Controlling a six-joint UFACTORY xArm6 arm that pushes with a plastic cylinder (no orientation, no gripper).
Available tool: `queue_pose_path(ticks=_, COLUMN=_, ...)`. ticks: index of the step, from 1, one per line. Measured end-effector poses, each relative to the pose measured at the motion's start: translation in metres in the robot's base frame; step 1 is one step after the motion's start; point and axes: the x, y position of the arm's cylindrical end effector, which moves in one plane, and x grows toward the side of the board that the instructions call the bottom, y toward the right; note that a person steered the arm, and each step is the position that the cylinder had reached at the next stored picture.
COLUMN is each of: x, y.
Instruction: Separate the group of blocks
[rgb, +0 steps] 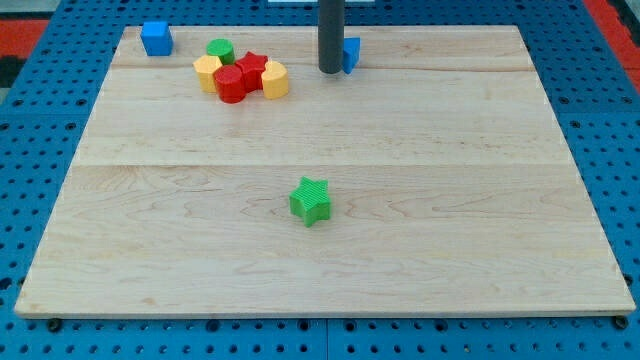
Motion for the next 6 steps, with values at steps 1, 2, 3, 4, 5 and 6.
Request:
queue_pose_path(ticks=1, x=0.006, y=0.031)
queue_pose_path(ticks=2, x=-0.02, y=0.028)
queue_pose_path(ticks=3, x=-0.026, y=0.021)
queue_pose_path(ticks=4, x=-0.02, y=0.015)
queue_pose_path(ticks=5, x=0.017, y=0.005)
queue_pose_path(ticks=6, x=0.037, y=0.005)
